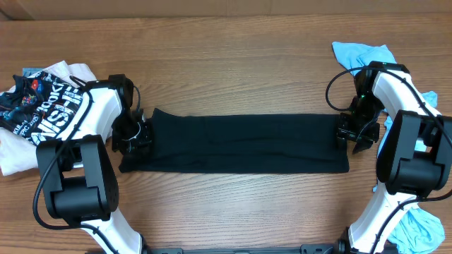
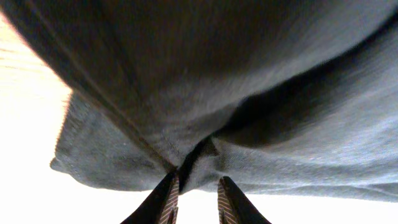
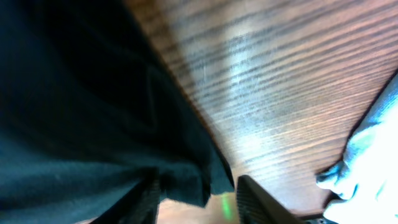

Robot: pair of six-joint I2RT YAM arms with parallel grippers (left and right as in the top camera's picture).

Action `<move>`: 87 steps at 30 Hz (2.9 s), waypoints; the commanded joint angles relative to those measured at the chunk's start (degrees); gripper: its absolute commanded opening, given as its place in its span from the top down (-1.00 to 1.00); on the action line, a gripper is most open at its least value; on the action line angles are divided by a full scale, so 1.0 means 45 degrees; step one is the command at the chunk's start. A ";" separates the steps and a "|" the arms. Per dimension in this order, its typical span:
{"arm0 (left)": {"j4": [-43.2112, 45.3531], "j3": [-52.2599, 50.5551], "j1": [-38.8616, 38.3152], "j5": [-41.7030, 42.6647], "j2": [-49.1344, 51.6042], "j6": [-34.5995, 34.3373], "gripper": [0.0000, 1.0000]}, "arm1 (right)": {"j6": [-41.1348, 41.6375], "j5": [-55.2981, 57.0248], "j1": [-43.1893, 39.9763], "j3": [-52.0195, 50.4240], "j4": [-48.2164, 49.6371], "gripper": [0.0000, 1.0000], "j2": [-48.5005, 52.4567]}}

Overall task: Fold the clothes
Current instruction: 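Fold the top edge down toward the bottom edge with both grippers, then carry the strip's right end leftward with the right gripper, folding it over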

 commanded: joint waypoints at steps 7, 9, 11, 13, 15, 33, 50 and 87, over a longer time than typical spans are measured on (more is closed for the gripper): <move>0.0355 -0.0432 0.0049 -0.0763 -0.0194 -0.0126 0.42 | -0.0665 0.0063 -0.0083 -0.0656 0.1307 -0.02 -0.0321; 0.0534 -0.0505 0.0053 -0.0947 -0.0194 -0.0505 0.42 | -0.0680 -0.0024 -0.0117 -0.1025 0.1826 -0.02 -0.0321; 0.0733 -0.0617 0.0058 -0.1001 -0.0194 -0.0670 0.43 | -0.0685 -0.0233 -0.0180 -0.1326 0.2322 -0.02 -0.0316; 0.0962 -0.0826 0.0058 -0.1282 -0.0194 -0.0957 0.42 | -0.0680 -0.0316 -0.0272 -0.1598 0.2807 -0.04 -0.0316; 0.1044 -0.1020 0.0058 -0.1603 -0.0194 -0.1248 0.42 | -0.0680 -0.0471 -0.0364 -0.1787 0.3133 -0.04 -0.0316; 0.1564 -0.1506 0.0063 -0.1928 -0.0194 -0.1603 0.40 | -0.2035 -0.3468 -0.0695 -0.1831 0.3954 0.10 -0.0291; 0.0466 -0.0243 0.0063 -0.1938 -0.0223 -0.1603 0.55 | -0.1443 -0.3463 -0.1001 -0.1559 0.4668 0.92 -0.0515; -0.1103 0.2263 0.0058 -0.0869 -0.0267 -0.1180 -0.71 | -0.0767 -0.1467 0.7597 0.1112 0.3429 0.88 -0.0928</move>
